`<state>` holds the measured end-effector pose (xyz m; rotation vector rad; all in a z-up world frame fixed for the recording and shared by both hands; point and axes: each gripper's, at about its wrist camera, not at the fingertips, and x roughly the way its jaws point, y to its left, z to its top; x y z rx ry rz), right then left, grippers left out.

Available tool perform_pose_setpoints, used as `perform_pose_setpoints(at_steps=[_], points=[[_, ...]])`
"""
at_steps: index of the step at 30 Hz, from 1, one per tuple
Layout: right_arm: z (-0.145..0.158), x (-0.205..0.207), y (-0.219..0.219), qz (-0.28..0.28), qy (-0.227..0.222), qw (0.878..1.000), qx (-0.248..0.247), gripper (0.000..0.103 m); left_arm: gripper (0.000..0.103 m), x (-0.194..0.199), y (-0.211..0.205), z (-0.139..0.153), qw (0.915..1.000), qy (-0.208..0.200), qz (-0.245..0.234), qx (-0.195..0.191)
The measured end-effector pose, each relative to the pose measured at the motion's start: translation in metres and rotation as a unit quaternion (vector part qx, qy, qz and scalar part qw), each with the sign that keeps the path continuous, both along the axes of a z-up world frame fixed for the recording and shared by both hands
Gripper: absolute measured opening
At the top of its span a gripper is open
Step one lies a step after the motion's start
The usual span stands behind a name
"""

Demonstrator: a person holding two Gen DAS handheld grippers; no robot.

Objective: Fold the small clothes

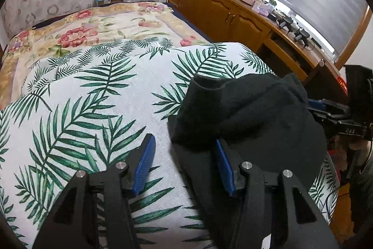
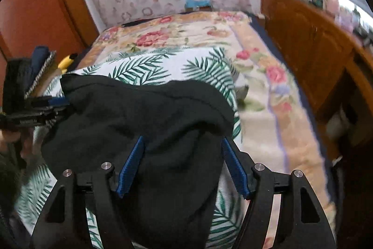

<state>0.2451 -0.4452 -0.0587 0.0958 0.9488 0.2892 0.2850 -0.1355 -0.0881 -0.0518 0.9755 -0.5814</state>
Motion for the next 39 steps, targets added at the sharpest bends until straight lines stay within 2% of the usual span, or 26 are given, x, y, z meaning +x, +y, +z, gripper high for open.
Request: perform_pose_setpoints(at_steps=[2,5,8,10,13,14,15,16,19,24,32,36,39], points=[[-0.001,-0.001,-0.001,0.005,0.004,1.000,0.022,0.071,0.049,0.000,0.000,0.000,1.0000,-0.001,-0.003,-0.006],[-0.006,0.001,0.000,0.015,0.012,0.999,0.042,0.072,0.039,0.000,-0.002,-0.001,0.9999,0.002,-0.010,-0.013],[-0.006,0.002,0.004,0.029,0.011,0.999,0.040,0.072,0.033,0.000,-0.005,0.000,0.9998,0.001,-0.014,-0.011],[-0.007,0.004,0.005,0.037,0.013,0.998,0.041,0.068,0.028,0.000,-0.006,0.000,0.9998,0.002,-0.017,-0.012],[-0.008,0.004,0.008,0.059,0.013,0.997,0.051,0.048,0.015,-0.001,-0.007,0.001,0.9995,0.003,-0.024,-0.019],[-0.007,0.002,0.011,0.069,0.010,0.996,0.051,0.036,0.011,-0.002,-0.008,0.003,0.9995,0.001,-0.027,-0.018],[-0.006,0.002,0.013,0.074,0.007,0.996,0.050,0.027,0.009,-0.004,-0.008,0.005,0.9995,-0.003,-0.027,-0.015],[-0.003,0.000,0.015,0.075,-0.002,0.996,0.046,0.023,0.009,-0.007,-0.009,0.009,0.9995,-0.010,-0.028,-0.012],[0.004,-0.006,0.020,0.075,-0.021,0.996,0.030,0.017,0.008,-0.021,-0.003,0.032,0.9984,-0.039,-0.027,-0.030],[0.041,-0.019,0.025,0.079,-0.083,0.993,0.034,0.015,0.008,-0.049,0.007,0.073,0.9946,-0.096,-0.018,-0.037],[0.099,-0.011,0.079,0.131,-0.147,0.980,0.014,0.013,0.008,-0.085,0.085,0.127,0.9825,-0.167,0.053,-0.064],[0.132,-0.002,0.132,0.185,-0.184,0.965,0.004,0.013,0.008,-0.107,0.145,0.147,0.9721,-0.197,0.110,-0.065],[0.159,0.010,0.189,0.238,-0.211,0.948,-0.006,0.013,0.008,-0.124,0.194,0.156,0.9610,-0.217,0.161,-0.060]])
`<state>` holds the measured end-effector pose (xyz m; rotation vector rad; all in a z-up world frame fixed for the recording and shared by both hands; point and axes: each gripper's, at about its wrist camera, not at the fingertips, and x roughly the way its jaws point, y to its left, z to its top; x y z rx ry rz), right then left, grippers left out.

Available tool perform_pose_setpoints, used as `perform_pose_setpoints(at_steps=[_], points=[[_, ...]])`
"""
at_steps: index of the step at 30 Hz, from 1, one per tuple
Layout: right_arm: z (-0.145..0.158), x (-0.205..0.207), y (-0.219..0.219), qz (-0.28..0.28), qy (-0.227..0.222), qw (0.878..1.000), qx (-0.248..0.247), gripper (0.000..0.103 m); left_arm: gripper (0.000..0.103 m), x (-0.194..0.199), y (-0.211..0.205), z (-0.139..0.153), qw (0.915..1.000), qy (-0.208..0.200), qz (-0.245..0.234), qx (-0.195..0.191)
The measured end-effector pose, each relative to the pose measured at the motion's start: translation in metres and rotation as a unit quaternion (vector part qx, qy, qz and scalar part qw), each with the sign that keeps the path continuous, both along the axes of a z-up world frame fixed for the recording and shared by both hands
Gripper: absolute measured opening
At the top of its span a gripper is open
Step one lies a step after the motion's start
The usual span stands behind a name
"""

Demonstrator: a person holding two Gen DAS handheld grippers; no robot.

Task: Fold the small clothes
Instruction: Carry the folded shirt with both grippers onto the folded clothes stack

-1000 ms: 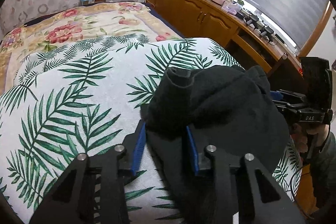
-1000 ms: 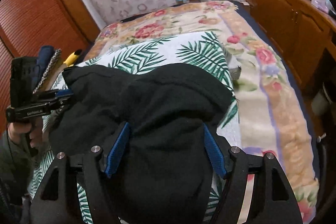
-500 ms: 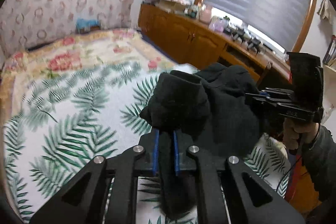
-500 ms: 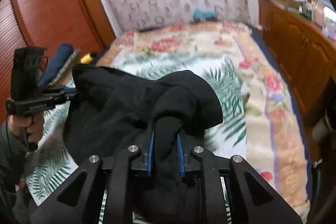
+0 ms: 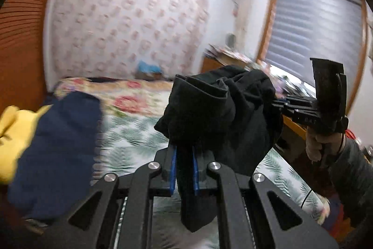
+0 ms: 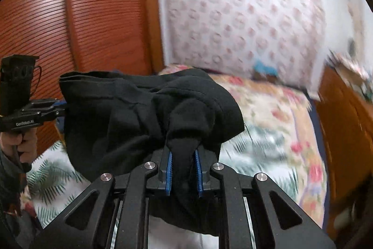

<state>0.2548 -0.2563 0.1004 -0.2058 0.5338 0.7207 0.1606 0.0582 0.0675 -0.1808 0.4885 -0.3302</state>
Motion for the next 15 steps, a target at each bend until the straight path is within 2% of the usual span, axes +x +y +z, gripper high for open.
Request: perform_pose_setpoints(at_steps=[5,9,12,15], points=[[0.031,0.018,0.104,0.085,-0.037,0.995,-0.038,0.013,0.008,-0.023,0.076,0.001,0.9960,-0.014,0.087,-0.015],[0.044,0.028,0.190,0.144,-0.063,0.985,-0.072,0.013,0.008,-0.030,0.122,-0.017,0.9892,-0.009,0.144,-0.027],[0.041,0.041,0.259,0.179,-0.065,0.977,-0.097,0.013,0.008,-0.030,0.148,-0.043,0.9824,0.016,0.184,-0.031],[0.022,0.053,0.315,0.194,-0.050,0.973,-0.112,0.012,0.009,-0.025,0.163,-0.074,0.9744,0.055,0.217,-0.018]])
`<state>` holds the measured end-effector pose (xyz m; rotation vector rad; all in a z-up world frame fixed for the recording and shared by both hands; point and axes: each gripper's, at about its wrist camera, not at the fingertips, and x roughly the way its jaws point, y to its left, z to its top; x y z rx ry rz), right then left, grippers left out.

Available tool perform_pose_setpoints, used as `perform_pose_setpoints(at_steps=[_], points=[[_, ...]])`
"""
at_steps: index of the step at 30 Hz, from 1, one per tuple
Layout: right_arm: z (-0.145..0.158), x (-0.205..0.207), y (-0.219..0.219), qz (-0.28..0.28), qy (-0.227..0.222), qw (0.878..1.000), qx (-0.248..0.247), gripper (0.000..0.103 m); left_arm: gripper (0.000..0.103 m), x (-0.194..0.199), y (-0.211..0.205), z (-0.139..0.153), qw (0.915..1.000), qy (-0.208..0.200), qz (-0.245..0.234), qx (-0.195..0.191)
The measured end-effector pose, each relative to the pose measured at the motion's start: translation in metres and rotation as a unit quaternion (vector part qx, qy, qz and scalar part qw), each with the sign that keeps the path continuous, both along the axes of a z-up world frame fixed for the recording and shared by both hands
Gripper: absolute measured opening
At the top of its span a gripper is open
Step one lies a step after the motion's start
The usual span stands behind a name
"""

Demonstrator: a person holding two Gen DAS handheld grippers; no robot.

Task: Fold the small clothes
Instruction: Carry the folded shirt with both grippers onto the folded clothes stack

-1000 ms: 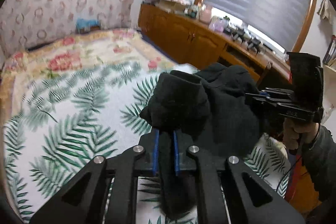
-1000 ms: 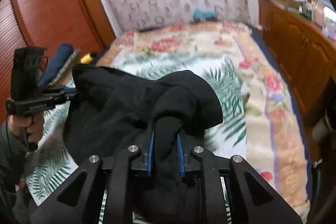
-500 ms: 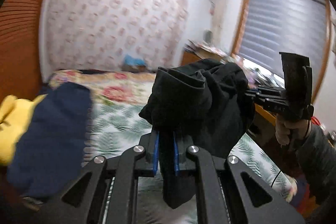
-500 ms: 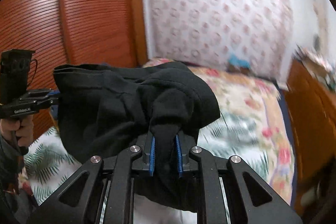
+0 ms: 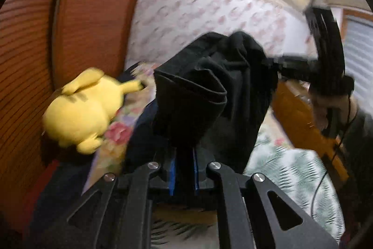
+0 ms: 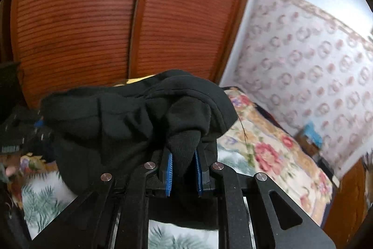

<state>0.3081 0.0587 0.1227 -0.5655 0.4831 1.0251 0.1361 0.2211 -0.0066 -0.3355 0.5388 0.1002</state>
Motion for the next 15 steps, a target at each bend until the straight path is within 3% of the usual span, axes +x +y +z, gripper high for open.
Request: perform_pose_setpoints(at_steps=[3,5,6,15], points=[[-0.023,0.013,0.037,-0.027,0.005,1.000,-0.008,0.014,0.011,0.001,0.007,-0.024,0.9995,0.031,0.006,-0.005],[-0.028,0.019,0.042,-0.053,0.012,0.999,0.005,0.026,0.015,-0.003,0.005,-0.025,0.9990,0.037,0.016,0.018],[-0.028,0.020,0.039,-0.063,0.013,0.998,0.014,0.029,0.022,-0.007,0.004,-0.025,0.9989,0.035,0.017,0.027],[-0.023,-0.028,-0.045,-0.113,0.031,0.991,0.069,0.042,0.048,-0.037,-0.032,0.010,0.9960,-0.008,-0.015,0.088]])
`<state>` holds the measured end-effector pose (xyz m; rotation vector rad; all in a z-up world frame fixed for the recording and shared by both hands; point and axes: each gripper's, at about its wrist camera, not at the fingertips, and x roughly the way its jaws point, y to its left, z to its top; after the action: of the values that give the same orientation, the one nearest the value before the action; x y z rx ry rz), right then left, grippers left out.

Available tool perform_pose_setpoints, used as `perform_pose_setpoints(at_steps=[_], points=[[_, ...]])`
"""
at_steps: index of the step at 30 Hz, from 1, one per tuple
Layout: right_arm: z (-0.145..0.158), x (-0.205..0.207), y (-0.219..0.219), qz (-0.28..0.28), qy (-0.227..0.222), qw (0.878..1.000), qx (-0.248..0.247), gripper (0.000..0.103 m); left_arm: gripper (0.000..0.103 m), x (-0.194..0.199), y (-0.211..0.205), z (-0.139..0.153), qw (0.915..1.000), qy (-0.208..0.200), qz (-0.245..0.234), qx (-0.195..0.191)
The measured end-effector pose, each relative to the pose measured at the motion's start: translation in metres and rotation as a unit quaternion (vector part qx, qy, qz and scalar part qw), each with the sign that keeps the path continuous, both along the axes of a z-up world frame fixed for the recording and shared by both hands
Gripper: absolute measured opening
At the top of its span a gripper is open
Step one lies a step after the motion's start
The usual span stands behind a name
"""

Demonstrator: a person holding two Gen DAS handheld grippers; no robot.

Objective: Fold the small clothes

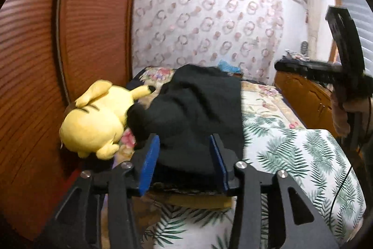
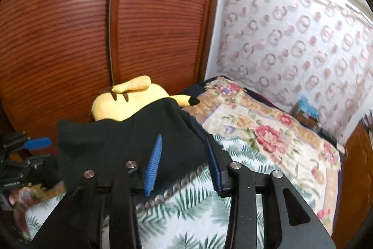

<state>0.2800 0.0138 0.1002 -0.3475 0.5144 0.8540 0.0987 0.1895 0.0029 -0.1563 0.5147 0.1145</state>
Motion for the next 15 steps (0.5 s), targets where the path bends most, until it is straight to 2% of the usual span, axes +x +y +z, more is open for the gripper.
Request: perform_pose_setpoints(at_steps=[2,7,10,12,15], points=[[0.000,-0.018,-0.022,-0.013,0.003,1.000,0.013,0.043,0.052,-0.006,-0.014,0.008,0.9998,-0.012,-0.012,0.011],[-0.004,-0.058,-0.071,-0.048,0.008,0.998,0.038,0.046,0.052,-0.013,-0.049,0.023,0.9986,-0.026,-0.039,0.025],[-0.005,-0.082,-0.103,-0.074,0.006,0.996,0.051,0.053,0.053,-0.019,-0.070,0.028,0.9973,-0.030,-0.060,0.027],[-0.008,-0.096,-0.119,-0.090,0.005,0.994,0.059,0.063,0.053,-0.021,-0.083,0.031,0.9964,-0.031,-0.072,0.032],[-0.008,-0.113,-0.140,-0.110,0.004,0.991,0.070,0.071,0.053,-0.024,-0.102,0.036,0.9953,-0.030,-0.084,0.038]])
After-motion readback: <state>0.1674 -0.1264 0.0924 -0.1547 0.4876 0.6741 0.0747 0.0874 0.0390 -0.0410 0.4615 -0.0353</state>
